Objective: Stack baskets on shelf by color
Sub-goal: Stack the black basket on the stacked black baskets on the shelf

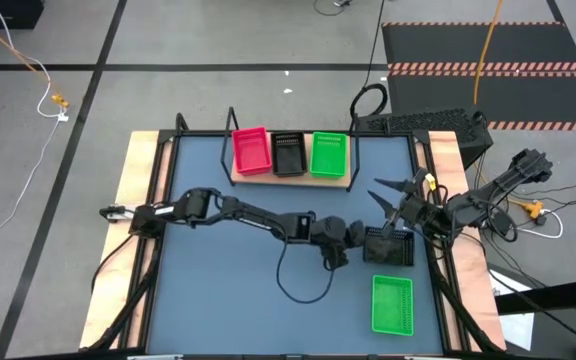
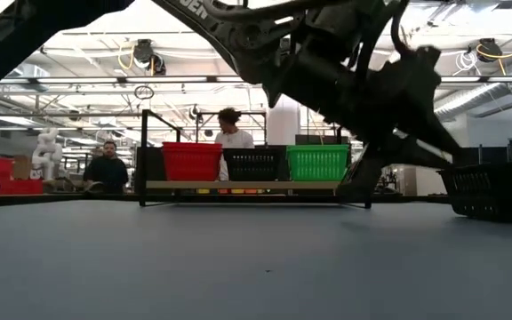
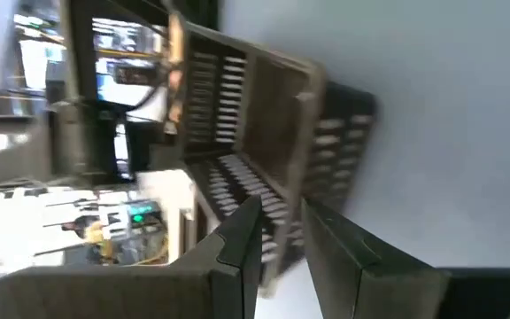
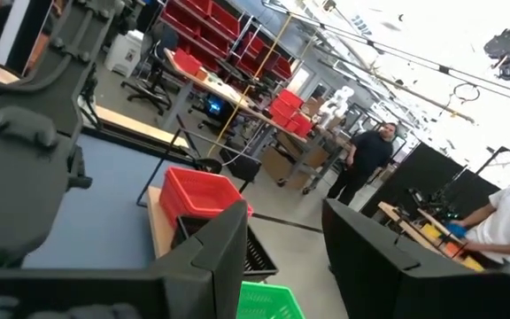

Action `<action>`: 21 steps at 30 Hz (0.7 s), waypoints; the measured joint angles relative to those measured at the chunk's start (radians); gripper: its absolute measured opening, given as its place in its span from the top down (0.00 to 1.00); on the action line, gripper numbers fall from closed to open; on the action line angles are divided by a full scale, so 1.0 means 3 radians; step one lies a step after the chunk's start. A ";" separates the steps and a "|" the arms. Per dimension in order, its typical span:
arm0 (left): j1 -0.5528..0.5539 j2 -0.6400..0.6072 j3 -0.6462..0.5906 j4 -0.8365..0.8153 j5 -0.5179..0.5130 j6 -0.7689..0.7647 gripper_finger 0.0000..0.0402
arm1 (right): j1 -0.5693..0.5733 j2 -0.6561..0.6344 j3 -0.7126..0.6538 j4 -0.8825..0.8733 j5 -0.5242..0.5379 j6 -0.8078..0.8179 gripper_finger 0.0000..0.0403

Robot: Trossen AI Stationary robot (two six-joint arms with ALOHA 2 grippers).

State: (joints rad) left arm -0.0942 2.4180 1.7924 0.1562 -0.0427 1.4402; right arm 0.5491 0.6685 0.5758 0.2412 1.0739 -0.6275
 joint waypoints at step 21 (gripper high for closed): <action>0.0245 0.0134 0.0005 0.0295 0.0501 -0.0259 0.79 | 0.0000 0.0001 0.0000 -0.0347 0.0008 0.0313 0.65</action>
State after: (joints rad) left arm -0.0208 2.4581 1.7938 0.2446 0.1077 1.3624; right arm 0.5491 0.6689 0.5758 0.1372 1.0764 -0.5335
